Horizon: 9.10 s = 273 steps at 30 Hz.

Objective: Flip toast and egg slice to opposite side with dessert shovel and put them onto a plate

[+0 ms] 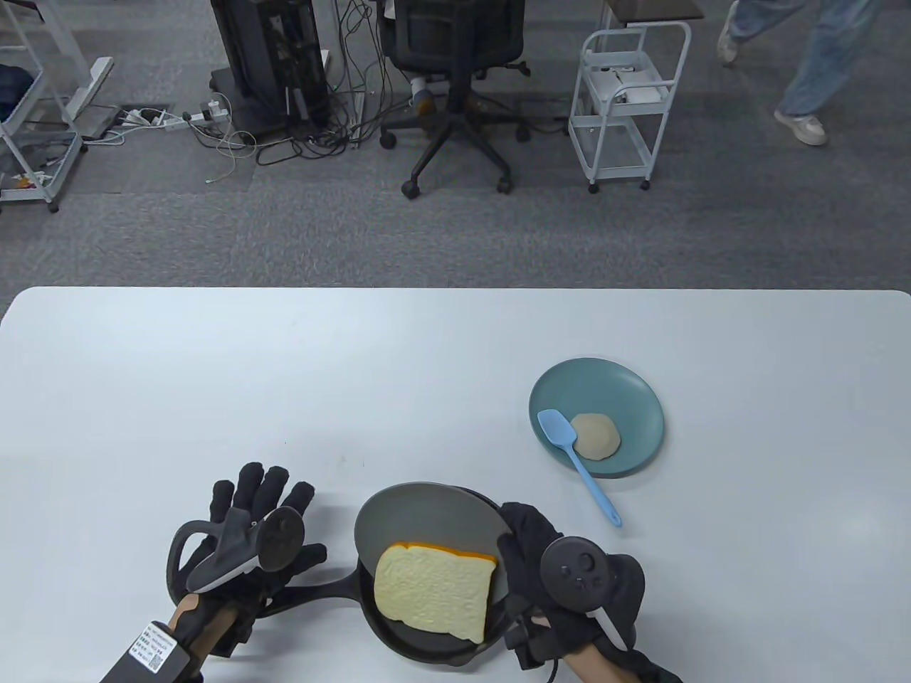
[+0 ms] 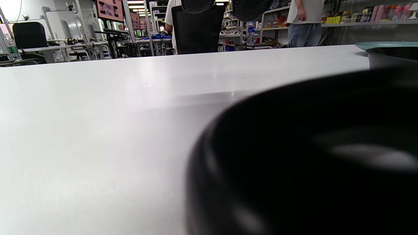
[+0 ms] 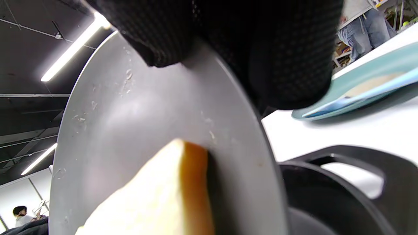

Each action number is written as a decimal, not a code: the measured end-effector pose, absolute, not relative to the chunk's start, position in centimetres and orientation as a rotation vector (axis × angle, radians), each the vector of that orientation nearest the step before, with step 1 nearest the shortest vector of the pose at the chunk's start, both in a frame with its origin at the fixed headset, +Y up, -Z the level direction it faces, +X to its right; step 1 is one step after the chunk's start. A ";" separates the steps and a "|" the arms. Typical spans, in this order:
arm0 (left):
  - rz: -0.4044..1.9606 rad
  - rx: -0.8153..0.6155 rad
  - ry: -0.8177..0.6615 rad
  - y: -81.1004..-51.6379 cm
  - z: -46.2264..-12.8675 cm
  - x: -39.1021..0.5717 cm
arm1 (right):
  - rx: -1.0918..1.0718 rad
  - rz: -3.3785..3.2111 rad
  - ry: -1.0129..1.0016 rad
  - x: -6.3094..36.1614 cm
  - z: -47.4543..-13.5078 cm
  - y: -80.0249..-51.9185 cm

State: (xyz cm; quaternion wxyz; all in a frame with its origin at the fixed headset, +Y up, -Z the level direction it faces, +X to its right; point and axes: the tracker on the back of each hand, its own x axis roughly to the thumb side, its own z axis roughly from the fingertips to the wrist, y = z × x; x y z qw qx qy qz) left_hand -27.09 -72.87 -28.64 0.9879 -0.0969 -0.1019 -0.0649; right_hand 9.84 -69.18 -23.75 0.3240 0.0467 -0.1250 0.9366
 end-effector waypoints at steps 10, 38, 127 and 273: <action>-0.122 -0.213 -0.198 -72.8 -28.7 -27.2 | -0.024 2.433 -0.494 13.1 -24.5 -67.3; -0.108 -0.197 -0.200 -72.4 -28.7 -27.5 | -0.497 1.780 -0.096 20.5 -29.2 -70.2; -0.087 -0.254 -0.415 -72.8 -27.8 -25.6 | -0.061 3.084 -0.344 13.1 -23.7 -69.6; -0.055 -0.035 -0.233 -70.8 -23.9 -24.1 | 0.257 2.742 0.129 8.9 -26.1 -68.8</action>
